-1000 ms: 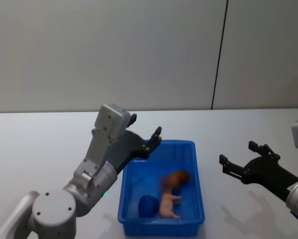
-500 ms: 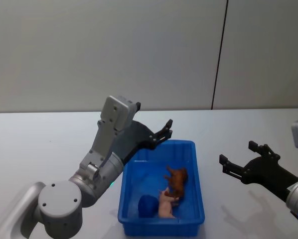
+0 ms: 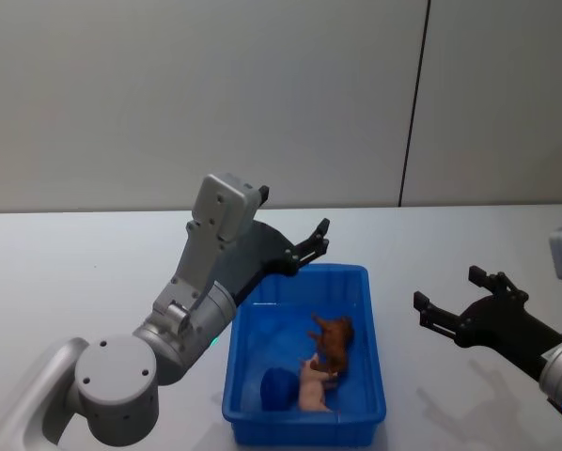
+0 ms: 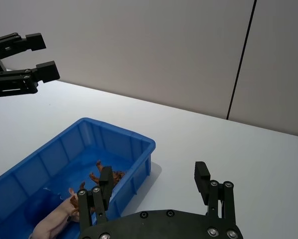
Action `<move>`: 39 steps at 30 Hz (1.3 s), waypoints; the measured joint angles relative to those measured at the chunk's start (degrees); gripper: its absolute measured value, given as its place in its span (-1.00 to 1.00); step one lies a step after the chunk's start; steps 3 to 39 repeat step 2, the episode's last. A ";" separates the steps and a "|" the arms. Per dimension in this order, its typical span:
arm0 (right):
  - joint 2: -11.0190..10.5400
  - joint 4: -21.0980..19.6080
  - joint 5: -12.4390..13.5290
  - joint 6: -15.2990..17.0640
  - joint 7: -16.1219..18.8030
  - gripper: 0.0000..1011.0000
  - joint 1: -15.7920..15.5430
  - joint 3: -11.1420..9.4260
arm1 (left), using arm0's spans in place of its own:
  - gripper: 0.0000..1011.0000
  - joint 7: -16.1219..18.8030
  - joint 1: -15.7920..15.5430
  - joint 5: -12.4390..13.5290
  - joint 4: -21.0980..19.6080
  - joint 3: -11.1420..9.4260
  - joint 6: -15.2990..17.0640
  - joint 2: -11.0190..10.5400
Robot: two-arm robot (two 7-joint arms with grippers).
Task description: Pick up the two dolls from the table and place them into the box.
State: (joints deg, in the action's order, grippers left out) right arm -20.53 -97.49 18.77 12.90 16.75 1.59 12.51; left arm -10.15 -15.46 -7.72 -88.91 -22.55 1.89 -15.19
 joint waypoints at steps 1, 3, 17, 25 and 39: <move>0.00 0.00 0.00 0.00 0.00 0.98 0.00 0.00 | 0.98 -0.01 -0.01 0.01 0.01 0.00 -0.01 0.01; 0.00 0.00 0.00 0.00 0.00 0.98 0.00 0.00 | 0.98 -0.02 -0.03 0.01 0.02 0.00 -0.02 0.02; 0.00 0.00 0.00 0.00 0.00 0.98 0.00 0.00 | 0.98 -0.02 -0.03 0.01 0.02 0.00 -0.02 0.02; 0.00 0.00 0.00 0.00 0.00 0.98 0.00 0.00 | 0.98 -0.02 -0.03 0.01 0.02 0.00 -0.02 0.02; 0.00 0.00 0.00 0.00 0.00 0.98 0.00 0.00 | 0.98 -0.02 -0.03 0.01 0.02 0.00 -0.02 0.02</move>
